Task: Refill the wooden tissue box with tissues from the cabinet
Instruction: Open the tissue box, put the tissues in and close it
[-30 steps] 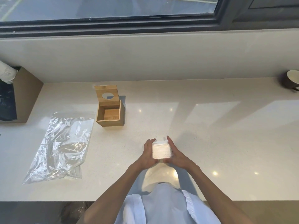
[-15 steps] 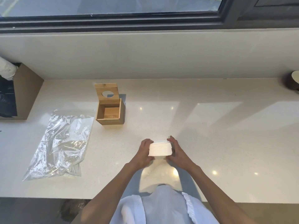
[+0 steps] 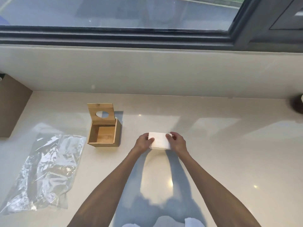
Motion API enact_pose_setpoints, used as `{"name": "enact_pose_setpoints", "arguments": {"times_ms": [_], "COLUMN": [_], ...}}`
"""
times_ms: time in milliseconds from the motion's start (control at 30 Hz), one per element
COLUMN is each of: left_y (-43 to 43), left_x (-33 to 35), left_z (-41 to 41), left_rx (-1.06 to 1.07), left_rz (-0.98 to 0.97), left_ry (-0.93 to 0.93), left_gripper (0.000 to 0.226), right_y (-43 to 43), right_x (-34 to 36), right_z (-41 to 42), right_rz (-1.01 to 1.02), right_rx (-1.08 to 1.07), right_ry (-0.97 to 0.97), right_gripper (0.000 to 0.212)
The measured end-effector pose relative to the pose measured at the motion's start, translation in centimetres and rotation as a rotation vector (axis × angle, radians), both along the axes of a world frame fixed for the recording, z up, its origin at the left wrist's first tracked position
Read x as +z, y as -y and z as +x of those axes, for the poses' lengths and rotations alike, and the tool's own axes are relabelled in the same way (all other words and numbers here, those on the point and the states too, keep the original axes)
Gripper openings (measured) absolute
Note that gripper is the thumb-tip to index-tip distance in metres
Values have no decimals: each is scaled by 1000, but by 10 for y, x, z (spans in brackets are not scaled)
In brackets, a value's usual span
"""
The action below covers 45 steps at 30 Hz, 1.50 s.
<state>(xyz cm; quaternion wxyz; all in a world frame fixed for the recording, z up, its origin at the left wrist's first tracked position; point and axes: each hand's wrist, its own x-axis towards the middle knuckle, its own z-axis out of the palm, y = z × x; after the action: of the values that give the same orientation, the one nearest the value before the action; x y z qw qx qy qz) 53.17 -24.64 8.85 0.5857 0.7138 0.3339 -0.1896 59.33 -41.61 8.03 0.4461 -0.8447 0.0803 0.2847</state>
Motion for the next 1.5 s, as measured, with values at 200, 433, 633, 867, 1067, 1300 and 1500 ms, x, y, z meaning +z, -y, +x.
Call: {"name": "enact_pose_setpoints", "arguments": {"times_ms": [200, 433, 633, 867, 1067, 1300, 1500], "left_y": [12, 15, 28, 33, 19, -11, -102], "left_x": [2, 6, 12, 4, -25, -15, 35], "left_z": [2, -9, -60, -154, -209, -212, -187], "left_rx": [89, 71, -97, -81, -57, -420, 57], "left_rz": [136, 121, 248, 270, 217, 336, 389], "left_ry": [13, 46, 261, 350, 189, 261, 337], "left_gripper": [37, 55, 33, 42, 71, 53, 15], "right_y": [5, 13, 34, 35, 15, -11, -85], "right_x": [0, 3, 22, 24, 4, 11, 87], "right_z": [-1, -19, -67, -143, -182, -185, -114], "right_rz": [-125, -4, -23, -296, -447, -616, -519], "right_rx": [32, 138, 279, 680, 777, 987, 871], "right_ry": [74, 91, 400, 643, 624, 643, 365], "right_gripper": [44, 55, 38, 47, 60, 49, 40]}}
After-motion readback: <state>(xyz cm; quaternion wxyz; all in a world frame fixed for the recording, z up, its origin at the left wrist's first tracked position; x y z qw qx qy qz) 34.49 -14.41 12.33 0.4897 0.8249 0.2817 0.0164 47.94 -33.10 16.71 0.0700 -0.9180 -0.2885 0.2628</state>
